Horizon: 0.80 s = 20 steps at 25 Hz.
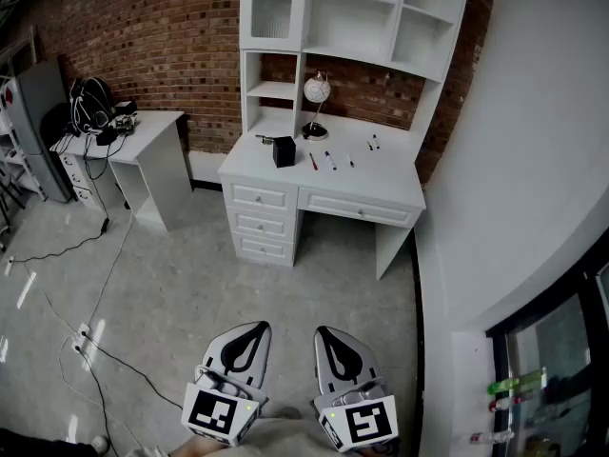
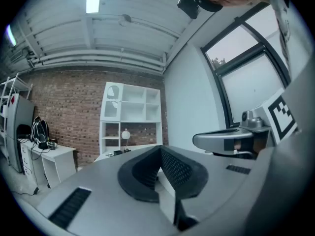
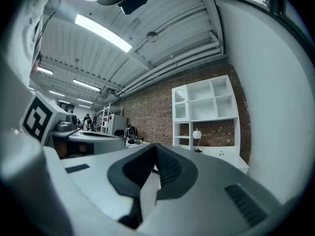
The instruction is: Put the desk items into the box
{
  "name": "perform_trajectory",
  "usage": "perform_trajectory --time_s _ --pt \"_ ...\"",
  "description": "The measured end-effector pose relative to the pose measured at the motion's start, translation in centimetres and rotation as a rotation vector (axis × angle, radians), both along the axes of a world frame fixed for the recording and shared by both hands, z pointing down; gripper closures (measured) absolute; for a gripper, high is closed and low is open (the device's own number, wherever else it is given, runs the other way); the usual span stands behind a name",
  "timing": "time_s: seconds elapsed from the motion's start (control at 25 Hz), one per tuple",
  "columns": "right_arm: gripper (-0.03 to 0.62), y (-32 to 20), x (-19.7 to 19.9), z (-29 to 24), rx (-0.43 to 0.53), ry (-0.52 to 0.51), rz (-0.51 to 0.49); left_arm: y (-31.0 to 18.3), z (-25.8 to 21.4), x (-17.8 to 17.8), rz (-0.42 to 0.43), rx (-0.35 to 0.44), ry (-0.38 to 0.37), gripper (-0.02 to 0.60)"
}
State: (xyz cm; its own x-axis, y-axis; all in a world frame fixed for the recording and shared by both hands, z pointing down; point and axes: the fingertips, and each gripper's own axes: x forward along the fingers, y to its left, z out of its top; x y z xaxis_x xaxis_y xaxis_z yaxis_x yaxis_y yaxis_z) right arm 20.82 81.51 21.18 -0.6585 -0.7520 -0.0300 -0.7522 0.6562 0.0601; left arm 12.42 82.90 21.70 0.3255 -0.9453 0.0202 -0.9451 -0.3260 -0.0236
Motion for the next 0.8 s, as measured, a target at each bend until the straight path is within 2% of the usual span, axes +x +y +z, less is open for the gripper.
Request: perform_trajectory --time_s 0.4,0.64,0.8 --pt "0.579 -0.5 1.3 0.8 -0.022 -0.014 -0.018 -0.1 0.6 1.5 -0.009 -0.023 -0.011 0.575" --pt "0.579 -1.3 0.5 0.5 -0.038 -0.082 -0.054 -0.7 0.6 -0.1 -0.041 -0.023 0.001 0.575" --pt "0.579 -2.7 -0.3 1.0 -0.044 -0.077 -0.069 -2.0 1.5 -1.5 -0.058 -0.032 0.000 0.575"
